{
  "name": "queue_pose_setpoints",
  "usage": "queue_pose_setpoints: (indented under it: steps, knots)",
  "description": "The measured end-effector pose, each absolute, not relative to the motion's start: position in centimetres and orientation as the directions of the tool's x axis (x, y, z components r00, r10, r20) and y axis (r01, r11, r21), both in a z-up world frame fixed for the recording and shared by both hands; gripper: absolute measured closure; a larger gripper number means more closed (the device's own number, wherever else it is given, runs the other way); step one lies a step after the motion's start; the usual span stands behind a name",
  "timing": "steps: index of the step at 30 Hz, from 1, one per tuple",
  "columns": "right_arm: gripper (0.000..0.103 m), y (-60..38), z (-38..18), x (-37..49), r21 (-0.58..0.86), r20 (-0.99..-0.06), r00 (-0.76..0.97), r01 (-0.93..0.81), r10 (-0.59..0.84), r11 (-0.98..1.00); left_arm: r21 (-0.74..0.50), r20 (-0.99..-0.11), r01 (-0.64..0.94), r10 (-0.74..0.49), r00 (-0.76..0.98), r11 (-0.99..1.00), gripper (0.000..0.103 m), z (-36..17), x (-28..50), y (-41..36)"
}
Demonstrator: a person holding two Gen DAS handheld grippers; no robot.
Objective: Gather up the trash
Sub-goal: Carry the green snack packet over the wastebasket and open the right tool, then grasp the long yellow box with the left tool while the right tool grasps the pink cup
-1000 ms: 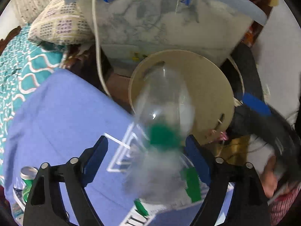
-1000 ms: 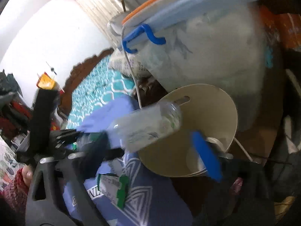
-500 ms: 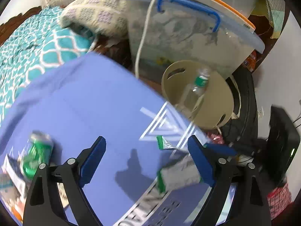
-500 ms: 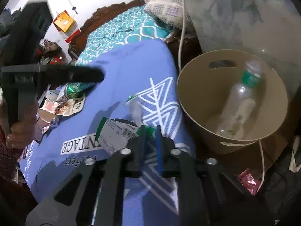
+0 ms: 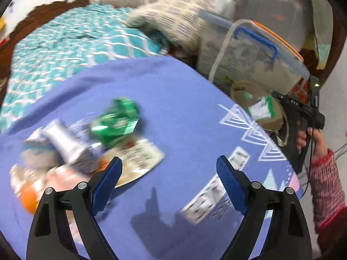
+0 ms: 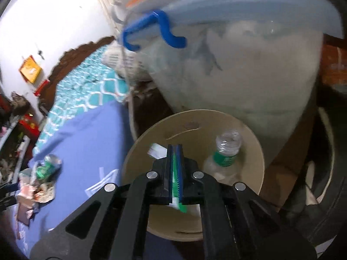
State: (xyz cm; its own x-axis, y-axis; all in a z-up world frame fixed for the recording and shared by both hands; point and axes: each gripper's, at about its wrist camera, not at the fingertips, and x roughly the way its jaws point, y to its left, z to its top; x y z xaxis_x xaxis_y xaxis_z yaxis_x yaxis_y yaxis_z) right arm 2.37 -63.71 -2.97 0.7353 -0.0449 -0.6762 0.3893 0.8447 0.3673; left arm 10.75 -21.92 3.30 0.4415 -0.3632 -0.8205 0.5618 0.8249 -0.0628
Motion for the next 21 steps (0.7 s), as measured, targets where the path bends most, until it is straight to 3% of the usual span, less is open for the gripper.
queue_pose_setpoints:
  steps: [3,7,9,10,11,12,13,17,21]
  knots:
    - [0.096,-63.9,-3.2,2.6,0.471,-0.653,0.756,0.364,0.041,0.803,-0.043,-0.8,0.488,-0.322,0.506,0.872,0.018,4.4,9.9,-16.6]
    - [0.096,-61.2,-1.3,2.4,0.488,-0.604,0.794,0.298,0.07,0.82,-0.022,-0.783,0.347,-0.232,0.577,0.938,0.018,5.4,9.0,-8.7]
    - [0.091,-58.6,0.1,2.7,0.505,-0.565,0.816,0.223,0.124,0.834,-0.021,-0.776,0.273,-0.187,0.602,0.962,0.018,5.8,8.4,-5.0]
    - [0.067,-57.0,0.7,3.1,0.51,-0.552,0.82,0.185,0.154,0.84,-0.021,-0.773,0.237,-0.166,0.612,0.971,0.018,6.0,8.2,-3.3]
    - [0.013,-55.9,1.0,3.3,0.511,-0.544,0.821,0.164,0.17,0.843,-0.021,-0.77,0.207,-0.148,0.621,0.978,0.018,6.1,8.0,-1.9]
    - [0.003,-54.4,1.5,3.5,0.516,-0.527,0.83,0.141,0.184,0.845,-0.022,-0.766,0.172,-0.128,0.631,0.985,0.018,6.3,7.6,-0.3]
    - [0.004,-52.4,2.0,3.6,0.523,-0.493,0.845,0.1,0.205,0.846,-0.03,-0.763,0.145,-0.117,0.636,0.989,0.018,6.4,7.3,1.1]
    - [0.006,-45.3,2.5,5.3,0.52,-0.509,0.785,-0.045,0.352,0.853,-0.066,-0.759,0.082,-0.103,0.643,0.994,0.017,6.2,5.9,5.1]
    - [0.019,-36.9,2.0,6.6,0.457,-0.568,0.697,-0.175,0.438,0.872,-0.061,-0.77,0.068,-0.09,0.632,0.996,0.017,4.8,4.7,6.5]
